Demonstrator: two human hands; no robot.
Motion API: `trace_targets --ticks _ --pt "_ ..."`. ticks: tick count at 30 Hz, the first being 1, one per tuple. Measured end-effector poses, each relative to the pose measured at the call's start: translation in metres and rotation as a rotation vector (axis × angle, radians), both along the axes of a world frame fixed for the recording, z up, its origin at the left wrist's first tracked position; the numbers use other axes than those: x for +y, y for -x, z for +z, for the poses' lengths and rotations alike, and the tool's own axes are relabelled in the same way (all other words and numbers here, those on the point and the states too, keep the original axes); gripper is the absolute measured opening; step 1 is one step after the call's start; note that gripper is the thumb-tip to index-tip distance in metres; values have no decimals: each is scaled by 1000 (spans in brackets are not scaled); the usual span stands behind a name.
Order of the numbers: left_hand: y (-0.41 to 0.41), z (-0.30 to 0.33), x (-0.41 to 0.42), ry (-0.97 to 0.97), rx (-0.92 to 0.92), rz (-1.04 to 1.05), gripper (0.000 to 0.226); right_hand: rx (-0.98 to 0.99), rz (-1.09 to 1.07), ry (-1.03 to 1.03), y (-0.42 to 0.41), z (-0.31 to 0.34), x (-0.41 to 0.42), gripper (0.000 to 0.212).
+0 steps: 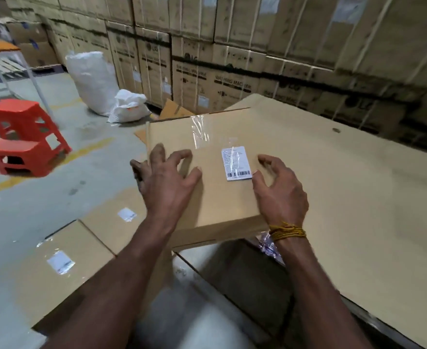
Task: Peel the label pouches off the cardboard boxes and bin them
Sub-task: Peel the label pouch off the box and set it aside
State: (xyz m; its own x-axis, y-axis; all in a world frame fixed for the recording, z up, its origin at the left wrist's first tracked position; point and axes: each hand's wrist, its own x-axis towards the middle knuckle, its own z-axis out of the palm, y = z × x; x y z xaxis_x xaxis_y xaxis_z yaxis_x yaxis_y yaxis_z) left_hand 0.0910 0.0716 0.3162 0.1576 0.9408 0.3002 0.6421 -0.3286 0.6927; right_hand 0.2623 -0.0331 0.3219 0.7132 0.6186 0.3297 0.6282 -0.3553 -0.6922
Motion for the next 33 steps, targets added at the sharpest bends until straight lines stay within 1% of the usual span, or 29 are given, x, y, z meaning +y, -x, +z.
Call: trace_targets --ticks 4,9,15,18,22,26,30,33 --pt "-86 7 -45 -9 76 -209 45 18 -214 6 -68 1 -68 35" --pt "-177 8 -93 17 171 -448 47 44 -444 42 -131 -5 -147 34" --pt "-255 -3 -130 58 274 -657 51 82 -613 97 -184 -20 -206 31" --pt "-285 -10 -134 78 299 -721 51 91 -630 144 -207 -27 -216 31" --pt "-323 -17 -129 133 345 -803 54 80 -629 206 -241 -30 -217 43" --pt "-360 -25 -116 145 370 -850 55 100 -594 288 -284 -30 -205 45" --pt "-389 -35 -97 85 452 -894 59 150 -558 309 -315 -38 -192 44" --pt "-407 -39 -86 16 473 -947 59 171 -541 307 -331 -42 -187 44"
